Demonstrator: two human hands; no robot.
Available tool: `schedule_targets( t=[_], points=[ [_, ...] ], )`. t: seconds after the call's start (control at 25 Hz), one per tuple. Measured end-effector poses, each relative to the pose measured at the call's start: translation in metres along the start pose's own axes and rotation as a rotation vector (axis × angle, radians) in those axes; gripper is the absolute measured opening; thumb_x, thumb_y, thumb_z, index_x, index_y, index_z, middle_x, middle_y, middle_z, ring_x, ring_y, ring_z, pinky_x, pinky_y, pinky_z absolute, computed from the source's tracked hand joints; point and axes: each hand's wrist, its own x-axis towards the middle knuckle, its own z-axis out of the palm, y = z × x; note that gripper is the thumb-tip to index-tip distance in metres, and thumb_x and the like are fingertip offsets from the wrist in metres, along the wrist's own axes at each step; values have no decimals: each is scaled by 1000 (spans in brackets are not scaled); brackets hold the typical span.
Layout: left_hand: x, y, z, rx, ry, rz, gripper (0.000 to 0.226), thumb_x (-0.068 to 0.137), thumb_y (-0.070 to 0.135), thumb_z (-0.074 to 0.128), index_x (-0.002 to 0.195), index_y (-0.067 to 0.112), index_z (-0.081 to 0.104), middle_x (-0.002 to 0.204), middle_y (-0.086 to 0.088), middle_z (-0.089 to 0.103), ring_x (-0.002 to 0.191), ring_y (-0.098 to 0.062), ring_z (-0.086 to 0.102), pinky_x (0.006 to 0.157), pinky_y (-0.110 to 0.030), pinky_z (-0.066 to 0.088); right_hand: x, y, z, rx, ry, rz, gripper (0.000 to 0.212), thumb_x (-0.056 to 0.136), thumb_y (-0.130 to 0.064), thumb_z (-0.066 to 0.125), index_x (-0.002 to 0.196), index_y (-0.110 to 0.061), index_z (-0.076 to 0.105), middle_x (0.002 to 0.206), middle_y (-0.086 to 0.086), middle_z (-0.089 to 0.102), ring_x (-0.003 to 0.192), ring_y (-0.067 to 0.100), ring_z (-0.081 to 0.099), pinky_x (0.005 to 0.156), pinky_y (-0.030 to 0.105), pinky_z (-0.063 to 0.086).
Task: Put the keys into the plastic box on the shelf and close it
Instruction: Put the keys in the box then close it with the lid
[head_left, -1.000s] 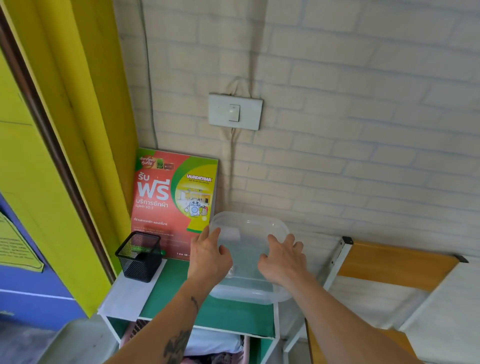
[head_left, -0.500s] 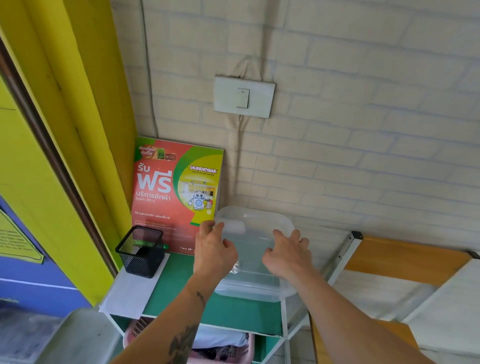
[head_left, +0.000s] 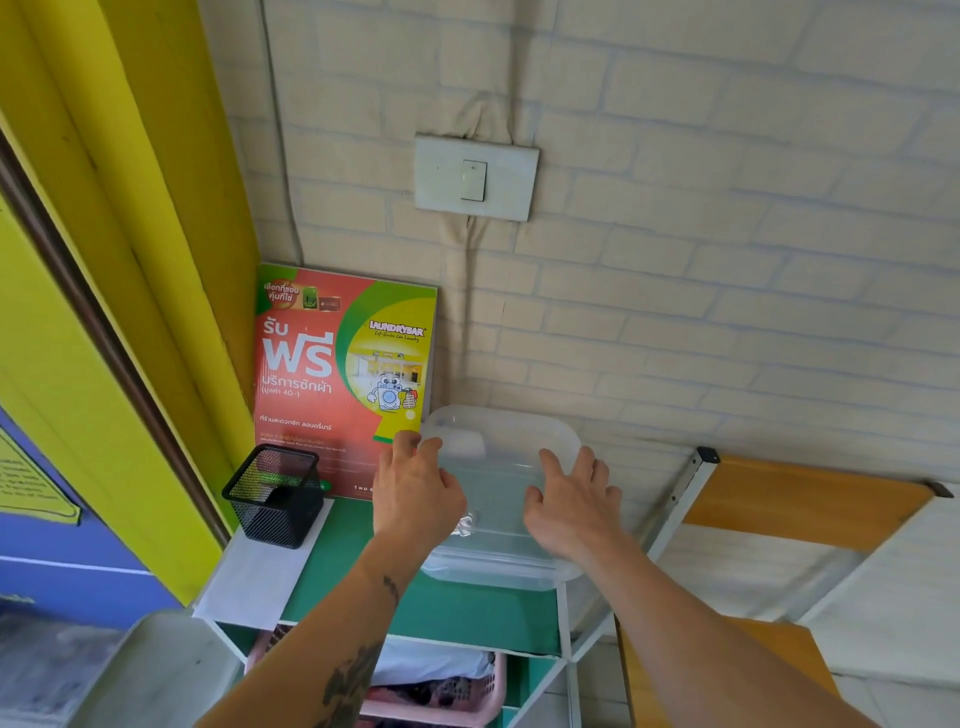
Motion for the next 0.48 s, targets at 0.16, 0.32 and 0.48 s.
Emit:
schedule_targets(
  t=[0.16, 0.32, 0.48],
  points=[
    [9, 6, -5, 110, 29, 230, 46, 78, 19, 51, 123, 12, 60, 131, -10, 53, 117, -32, 51, 96, -47, 48, 8, 4, -4, 13, 34, -78, 61, 98, -48, 31, 154, -28, 16, 163, 18, -2, 148, 39, -1, 118, 55, 15],
    [11, -1, -1, 148, -193, 225, 53, 89, 28, 47, 141, 15, 42, 154, -11, 32, 143, -31, 27, 117, -45, 30, 6, 2, 6, 43, -47, -93, 64, 99, -51, 28, 155, -31, 6, 163, 17, -14, 149, 39, -13, 120, 56, 7],
    [6, -10, 4, 34, -216, 255, 53, 90, 21, 53, 141, 10, 44, 157, -13, 28, 148, -30, 18, 122, -39, 19, 1, 1, 8, 80, -15, -92, 65, 98, -51, 32, 155, -30, 8, 163, 16, -15, 149, 37, -13, 121, 52, 9]
  ],
)
